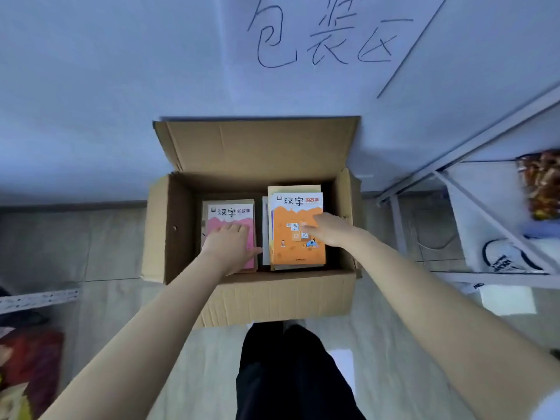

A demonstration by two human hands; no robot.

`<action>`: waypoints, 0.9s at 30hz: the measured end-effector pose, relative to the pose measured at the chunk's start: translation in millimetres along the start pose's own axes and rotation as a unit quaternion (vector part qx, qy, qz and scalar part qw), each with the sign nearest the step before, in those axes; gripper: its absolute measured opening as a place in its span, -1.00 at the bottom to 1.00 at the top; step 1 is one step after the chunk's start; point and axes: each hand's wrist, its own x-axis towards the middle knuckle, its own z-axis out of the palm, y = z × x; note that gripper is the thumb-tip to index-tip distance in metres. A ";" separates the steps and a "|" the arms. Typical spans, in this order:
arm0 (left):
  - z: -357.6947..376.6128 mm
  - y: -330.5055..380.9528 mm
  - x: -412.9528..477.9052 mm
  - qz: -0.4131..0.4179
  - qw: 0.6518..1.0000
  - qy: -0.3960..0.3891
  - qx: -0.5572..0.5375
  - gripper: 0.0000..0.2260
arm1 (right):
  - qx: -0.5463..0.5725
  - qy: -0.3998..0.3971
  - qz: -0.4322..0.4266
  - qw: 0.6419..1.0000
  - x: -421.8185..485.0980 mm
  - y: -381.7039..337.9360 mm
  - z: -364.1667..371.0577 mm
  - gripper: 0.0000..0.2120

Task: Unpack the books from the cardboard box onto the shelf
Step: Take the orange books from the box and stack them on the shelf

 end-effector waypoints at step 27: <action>155.7 55.8 138.2 -0.267 0.743 -0.015 -0.614 -0.51 | 0.328 0.144 0.072 0.931 153.5 103.8 108.2 -0.67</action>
